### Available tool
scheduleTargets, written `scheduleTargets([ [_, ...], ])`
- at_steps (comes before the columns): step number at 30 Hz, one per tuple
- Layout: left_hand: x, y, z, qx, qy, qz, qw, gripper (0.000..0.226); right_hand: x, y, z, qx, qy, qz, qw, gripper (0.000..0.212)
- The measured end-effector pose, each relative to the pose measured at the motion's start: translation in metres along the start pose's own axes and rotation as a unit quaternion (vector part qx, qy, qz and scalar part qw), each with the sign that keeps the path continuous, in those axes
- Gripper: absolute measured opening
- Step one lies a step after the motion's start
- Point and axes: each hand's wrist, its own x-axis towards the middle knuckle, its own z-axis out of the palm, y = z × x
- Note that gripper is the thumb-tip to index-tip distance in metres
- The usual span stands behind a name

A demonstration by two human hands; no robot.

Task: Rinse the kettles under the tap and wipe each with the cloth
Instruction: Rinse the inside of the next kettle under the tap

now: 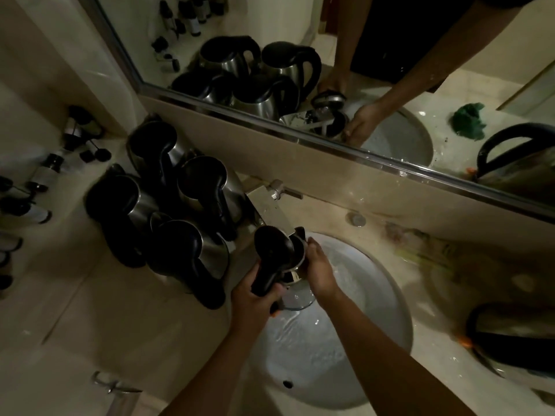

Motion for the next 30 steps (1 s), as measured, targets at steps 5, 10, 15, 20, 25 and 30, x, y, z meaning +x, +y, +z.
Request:
scheduleTargets([
  [5, 0.015, -0.011, -0.01, 0.023, 0.033, -0.052, 0.998, 0.038, -0.019, -0.024, -0.004, -0.159, -0.1, -0.143, 0.972, 0.078],
  [10, 0.023, -0.01, -0.01, 0.169, 0.031, 0.018, 0.985, 0.027, -0.024, 0.0, -0.005, -0.298, -0.068, -0.136, 0.942, 0.143],
  [15, 0.043, 0.009, 0.006, 0.222, 0.027, 0.028, 0.974, 0.069, -0.024, 0.0, 0.003, -0.273, -0.052, -0.149, 0.949, 0.14],
  [20, 0.052, 0.005, 0.0, 0.226, -0.005, -0.022, 0.974, 0.075, -0.019, 0.0, 0.001, -0.26, -0.066, -0.176, 0.947, 0.139],
  [25, 0.036, 0.007, 0.006, 0.278, 0.009, 0.005, 0.961, 0.091, -0.019, 0.012, -0.005, -0.231, -0.068, -0.197, 0.95, 0.134],
  [30, 0.036, 0.01, 0.009, 0.292, 0.026, 0.005, 0.956, 0.081, -0.014, 0.002, -0.005, -0.241, -0.069, -0.2, 0.947, 0.135],
])
